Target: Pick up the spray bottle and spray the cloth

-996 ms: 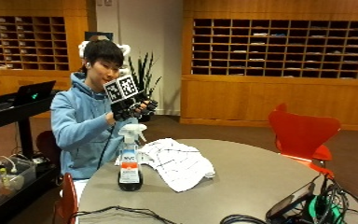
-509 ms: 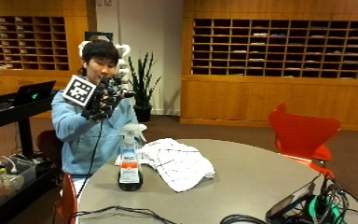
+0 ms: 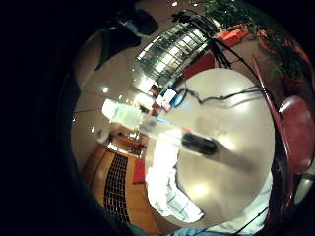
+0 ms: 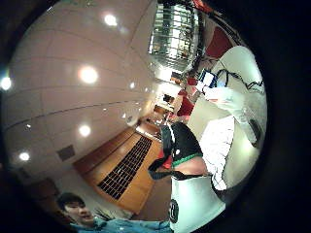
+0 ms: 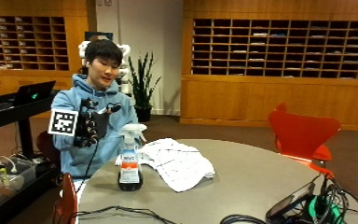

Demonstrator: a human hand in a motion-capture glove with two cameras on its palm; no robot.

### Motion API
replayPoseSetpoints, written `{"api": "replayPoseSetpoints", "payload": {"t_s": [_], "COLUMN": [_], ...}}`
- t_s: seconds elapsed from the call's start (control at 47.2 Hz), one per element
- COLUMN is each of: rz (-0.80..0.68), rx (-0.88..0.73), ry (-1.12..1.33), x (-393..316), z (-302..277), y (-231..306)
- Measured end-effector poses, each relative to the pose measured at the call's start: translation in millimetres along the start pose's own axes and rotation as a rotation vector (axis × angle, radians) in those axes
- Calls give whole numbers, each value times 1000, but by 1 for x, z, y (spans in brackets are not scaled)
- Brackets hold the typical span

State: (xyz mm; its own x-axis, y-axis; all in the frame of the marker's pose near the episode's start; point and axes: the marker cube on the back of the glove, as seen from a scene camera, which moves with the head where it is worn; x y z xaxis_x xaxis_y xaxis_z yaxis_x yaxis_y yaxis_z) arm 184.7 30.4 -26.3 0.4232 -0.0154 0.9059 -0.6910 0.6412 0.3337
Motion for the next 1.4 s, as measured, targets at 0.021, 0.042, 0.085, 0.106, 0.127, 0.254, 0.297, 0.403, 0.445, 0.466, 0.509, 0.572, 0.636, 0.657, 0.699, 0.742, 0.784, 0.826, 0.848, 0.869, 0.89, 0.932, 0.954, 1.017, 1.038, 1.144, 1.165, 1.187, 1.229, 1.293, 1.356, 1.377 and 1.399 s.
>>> {"api": "replayPoseSetpoints", "payload": {"t_s": [0.021,0.042,0.085,0.106,0.127,0.254,0.297,0.403,0.445,0.466,0.509,0.572,0.636,0.657,0.699,0.742,0.784,0.826,0.848,0.869,0.89,0.932,0.954,1.017,1.038,1.144,1.165,1.187,1.229,1.293,1.356,1.377,1.399], "rz": [2,3,4,6,9,13,29,60,87,99,108,116,112,102,73,71,78,77,91,110,117,88,74,128,153,165,162,162,160,123,126,138,151], "rx": [1,2,-29,-60,-88,-128,-54,-57,-69,-70,-58,-39,-44,-58,-100,-123,-128,-138,-139,-137,-136,-146,-157,-180,-180,-160,-160,-164,-178,-178,-163,-162,-164], "ry": [-2,-4,-10,-15,-24,-117,-121,-144,-156,-159,-158,-148,-145,-145,-147,-144,-134,-119,-109,-99,-91,-85,-84,-75,-70,-52,-53,-54,-56,-56,-41,-32,-22], "x": [2,4,7,10,12,22,23,27,29,30,32,35,38,40,44,47,49,52,53,54,55,59,61,62,62,64,64,65,65,66,65,65,64], "z": [1,1,1,1,1,13,21,31,33,35,38,41,43,44,45,47,51,53,54,55,57,59,60,63,65,72,73,75,77,80,83,83,83], "y": [-1,-2,-3,-2,-1,-2,-9,-9,-10,-10,-13,-16,-17,-16,-14,-16,-18,-19,-20,-21,-21,-21,-21,-23,-25,-28,-28,-28,-28,-26,-26,-26,-27]}}
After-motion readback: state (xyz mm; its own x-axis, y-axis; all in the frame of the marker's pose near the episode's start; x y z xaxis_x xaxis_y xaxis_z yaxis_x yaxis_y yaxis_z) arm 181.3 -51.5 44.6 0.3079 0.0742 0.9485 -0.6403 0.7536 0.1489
